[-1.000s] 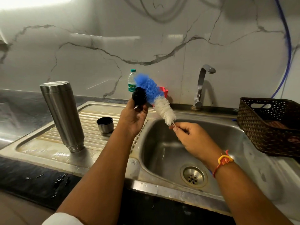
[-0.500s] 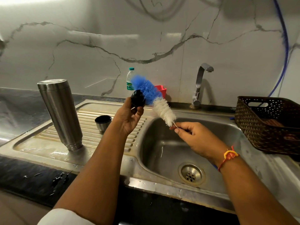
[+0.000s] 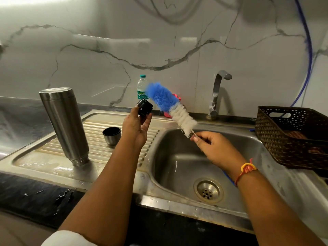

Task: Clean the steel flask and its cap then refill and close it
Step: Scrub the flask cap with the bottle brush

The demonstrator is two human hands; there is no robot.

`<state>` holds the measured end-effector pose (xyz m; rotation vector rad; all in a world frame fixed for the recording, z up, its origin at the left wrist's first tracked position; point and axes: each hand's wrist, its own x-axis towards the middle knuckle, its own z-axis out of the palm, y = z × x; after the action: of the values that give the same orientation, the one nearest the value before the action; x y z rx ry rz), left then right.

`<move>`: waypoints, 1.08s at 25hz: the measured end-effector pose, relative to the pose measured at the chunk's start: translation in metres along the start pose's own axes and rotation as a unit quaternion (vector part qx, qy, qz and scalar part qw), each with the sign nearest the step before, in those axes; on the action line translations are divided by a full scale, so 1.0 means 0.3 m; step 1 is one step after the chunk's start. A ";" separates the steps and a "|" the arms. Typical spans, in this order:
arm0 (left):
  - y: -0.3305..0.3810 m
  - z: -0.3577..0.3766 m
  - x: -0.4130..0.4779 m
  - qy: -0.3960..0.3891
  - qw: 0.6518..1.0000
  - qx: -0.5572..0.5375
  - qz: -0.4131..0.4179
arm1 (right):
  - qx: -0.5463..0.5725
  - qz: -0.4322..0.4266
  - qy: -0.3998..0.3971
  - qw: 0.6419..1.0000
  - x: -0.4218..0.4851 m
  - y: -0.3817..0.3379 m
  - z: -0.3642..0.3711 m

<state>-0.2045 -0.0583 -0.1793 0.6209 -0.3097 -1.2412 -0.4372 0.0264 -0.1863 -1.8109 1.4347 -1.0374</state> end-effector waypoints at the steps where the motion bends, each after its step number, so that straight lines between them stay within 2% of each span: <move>1: -0.001 0.000 0.000 -0.002 1.000 -0.007 0.005 | 0.009 0.006 0.005 1.000 0.001 -0.004 0.008; 4: -0.002 -0.004 -0.005 -0.007 1.000 -0.014 0.010 | 0.022 0.015 -0.016 1.000 0.001 -0.011 0.034; 9: -0.007 0.002 -0.017 0.000 1.000 0.004 0.010 | -0.018 0.004 -0.028 0.999 0.011 0.005 0.044; 13: -0.016 0.013 -0.031 -0.020 0.997 0.075 0.003 | -0.029 -0.005 -0.026 0.999 0.008 0.000 0.046; 18: 0.021 -0.010 -0.009 0.005 0.999 0.042 0.016 | -0.064 0.000 -0.044 0.997 0.011 0.020 0.036; 22: -0.004 0.010 -0.027 -0.045 0.993 0.105 -0.002 | -0.062 -0.010 -0.021 0.998 0.022 0.018 0.049; 27: 0.008 -0.011 -0.006 0.013 0.997 0.076 0.016 | -0.029 -0.014 0.041 0.999 0.026 0.030 0.031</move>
<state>-0.2015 -0.0554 -0.1803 0.7592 -0.3943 -1.1859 -0.4329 0.0166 -0.1969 -1.8537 1.5053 -1.1064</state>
